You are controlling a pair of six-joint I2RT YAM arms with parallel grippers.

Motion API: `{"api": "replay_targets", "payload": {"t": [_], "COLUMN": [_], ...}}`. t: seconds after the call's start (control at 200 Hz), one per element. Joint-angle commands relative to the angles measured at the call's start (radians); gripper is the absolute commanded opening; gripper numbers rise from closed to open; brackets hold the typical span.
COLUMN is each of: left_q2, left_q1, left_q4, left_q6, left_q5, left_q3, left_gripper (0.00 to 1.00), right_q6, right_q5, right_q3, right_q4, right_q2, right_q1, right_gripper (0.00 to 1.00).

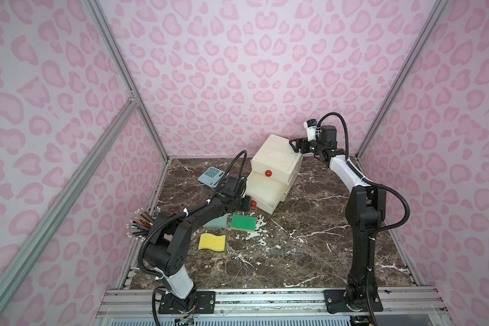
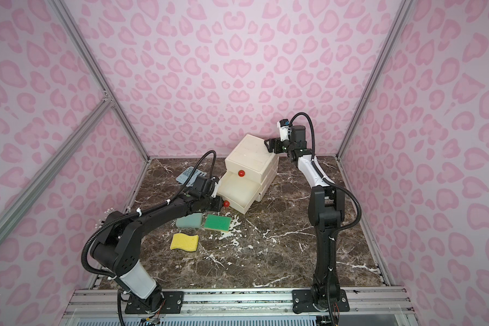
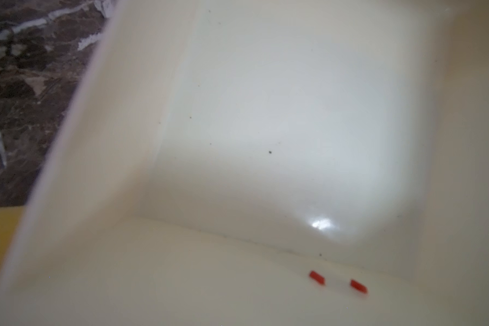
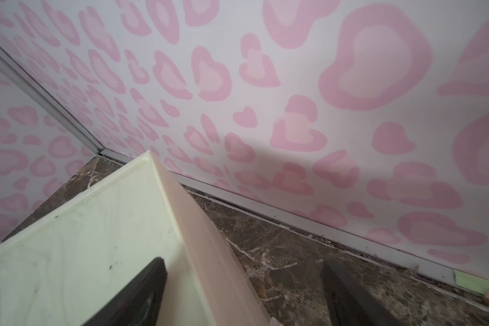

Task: Take the sponge out of the drawer
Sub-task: Close the drawer of the storage box.

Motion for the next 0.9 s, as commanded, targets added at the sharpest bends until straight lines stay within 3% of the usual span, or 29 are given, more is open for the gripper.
{"api": "replay_targets", "payload": {"t": [0.0,0.625,0.895], "left_q2": [0.03,0.292,0.326], "left_q1": [0.001,0.019,0.016], "left_q4": [0.029,0.105,0.255], "left_q6": [0.018,-0.008,-0.07], "left_q5": [0.015,0.116,0.165], "left_q3": [0.047,0.377,0.364], "left_gripper": [0.29,0.28,0.27], "right_q6": [-0.049,-0.074,-0.083], "right_q5": [-0.094,-0.035,-0.002], "right_q3": [0.0,-0.256,-0.307], "right_q4": [-0.096,-0.033,-0.052], "right_q2": [0.02,-0.109,-0.155], "right_q1": [0.003,0.031,0.032], "right_gripper": [0.86,0.83,0.83]}}
